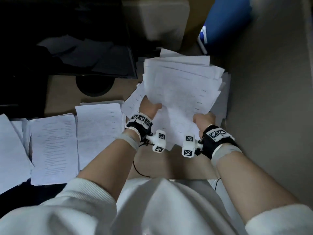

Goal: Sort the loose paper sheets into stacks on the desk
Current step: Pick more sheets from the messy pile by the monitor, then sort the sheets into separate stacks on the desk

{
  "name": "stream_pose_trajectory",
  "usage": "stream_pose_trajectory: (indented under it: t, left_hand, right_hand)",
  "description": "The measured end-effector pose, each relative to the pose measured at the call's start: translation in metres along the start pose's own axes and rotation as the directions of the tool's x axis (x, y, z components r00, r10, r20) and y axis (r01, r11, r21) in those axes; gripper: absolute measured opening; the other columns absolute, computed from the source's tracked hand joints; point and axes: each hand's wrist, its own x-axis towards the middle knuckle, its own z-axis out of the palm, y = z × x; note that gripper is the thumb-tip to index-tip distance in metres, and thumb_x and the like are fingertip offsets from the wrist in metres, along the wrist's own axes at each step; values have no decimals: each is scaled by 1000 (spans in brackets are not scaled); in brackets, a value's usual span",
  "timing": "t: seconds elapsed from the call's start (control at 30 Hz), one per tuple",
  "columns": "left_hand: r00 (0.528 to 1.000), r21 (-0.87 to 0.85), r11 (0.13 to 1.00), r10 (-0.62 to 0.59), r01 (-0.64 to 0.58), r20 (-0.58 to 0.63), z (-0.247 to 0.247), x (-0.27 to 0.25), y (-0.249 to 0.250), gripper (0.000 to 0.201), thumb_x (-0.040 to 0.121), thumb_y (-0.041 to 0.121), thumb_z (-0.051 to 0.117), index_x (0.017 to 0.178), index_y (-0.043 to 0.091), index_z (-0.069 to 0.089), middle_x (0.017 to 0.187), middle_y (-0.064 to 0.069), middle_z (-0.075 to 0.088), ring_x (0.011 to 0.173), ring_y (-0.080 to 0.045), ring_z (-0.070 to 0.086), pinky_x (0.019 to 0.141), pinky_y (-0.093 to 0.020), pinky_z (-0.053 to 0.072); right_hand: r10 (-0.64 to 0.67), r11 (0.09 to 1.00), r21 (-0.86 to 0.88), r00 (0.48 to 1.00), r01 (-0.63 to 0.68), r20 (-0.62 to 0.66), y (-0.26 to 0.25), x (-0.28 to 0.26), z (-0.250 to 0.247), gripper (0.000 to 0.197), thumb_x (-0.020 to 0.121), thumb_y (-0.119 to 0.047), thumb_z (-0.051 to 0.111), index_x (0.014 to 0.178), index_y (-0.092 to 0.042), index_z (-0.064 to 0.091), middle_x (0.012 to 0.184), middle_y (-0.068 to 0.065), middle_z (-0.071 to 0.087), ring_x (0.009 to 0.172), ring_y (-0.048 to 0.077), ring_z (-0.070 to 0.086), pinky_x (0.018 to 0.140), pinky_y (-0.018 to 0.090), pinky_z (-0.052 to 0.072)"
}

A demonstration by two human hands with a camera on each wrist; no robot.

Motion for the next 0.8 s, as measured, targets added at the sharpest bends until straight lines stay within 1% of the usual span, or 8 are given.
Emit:
stream_pose_trajectory:
  t: [0.1, 0.17, 0.23, 0.27, 0.37, 0.5, 0.63, 0.8]
  left_hand:
    - [992, -142, 988, 37, -54, -118, -11, -24, 9, 52, 58, 19, 68, 105, -3, 66, 91, -8, 69, 88, -29, 67, 67, -23, 50]
    - [976, -202, 976, 40, -84, -214, -18, -41, 14, 32, 73, 12, 74, 98, -2, 61, 78, -3, 58, 72, -20, 60, 53, -12, 42]
    - [952, -230, 967, 39, -113, -303, -24, -59, 20, 32, 77, 17, 74, 96, 5, 51, 84, -4, 50, 76, -22, 52, 59, -19, 42]
    - [940, -254, 957, 47, -140, -338, -27, -65, 21, 37, 73, 23, 75, 95, 5, 50, 87, -5, 50, 82, -25, 53, 66, -26, 43]
    - [902, -326, 920, 59, -215, -429, -36, -82, 25, 42, 68, 31, 78, 92, 9, 52, 87, -2, 56, 85, -25, 57, 77, -32, 47]
    - [891, -300, 921, 97, -250, -444, -46, -103, 12, 43, 78, 13, 78, 112, 2, 54, 94, -2, 57, 94, -26, 60, 83, -35, 49]
    - [913, -300, 922, 113, -243, -393, -54, -108, 10, 49, 77, -2, 72, 120, 6, 50, 101, -5, 59, 95, -22, 58, 82, -30, 49]
    - [934, -265, 948, 78, -178, -349, -53, -103, 17, 46, 72, 4, 68, 117, 3, 58, 105, -10, 67, 100, -29, 66, 85, -36, 55]
  right_hand:
    - [-166, 985, 62, 986, 163, 35, -11, -19, 0, 25, 77, 11, 50, 95, -3, 60, 94, 9, 62, 83, 24, 58, 81, 32, 49]
    - [-285, 954, 107, 958, 279, 41, -20, -33, 0, 24, 80, 12, 51, 92, -7, 60, 88, 4, 62, 77, 20, 56, 66, 22, 47]
    - [-374, 914, 187, 926, 359, 51, -29, -45, 0, 26, 80, 13, 53, 85, -10, 64, 78, 0, 63, 72, 18, 57, 51, 16, 46]
    - [-409, 893, 227, 911, 388, 55, -33, -51, 0, 27, 80, 13, 54, 83, -12, 65, 77, -1, 65, 72, 19, 60, 53, 16, 48]
    - [-537, 815, 290, 842, 501, 53, -44, -64, -4, 29, 76, 11, 58, 91, -11, 68, 91, 3, 72, 88, 22, 68, 80, 28, 55]
    - [-622, 775, 261, 767, 575, 155, -40, -69, -11, 34, 74, 12, 63, 103, -6, 66, 99, 5, 70, 95, 20, 66, 82, 25, 51]
    - [-567, 824, 160, 787, 544, 244, -25, -64, -11, 46, 74, 9, 68, 116, -9, 62, 104, 4, 68, 93, 21, 64, 83, 27, 50]
    - [-452, 892, 129, 862, 434, 230, -20, -63, -1, 16, 70, 2, 70, 77, -12, 67, 79, 1, 71, 80, 24, 67, 77, 35, 54]
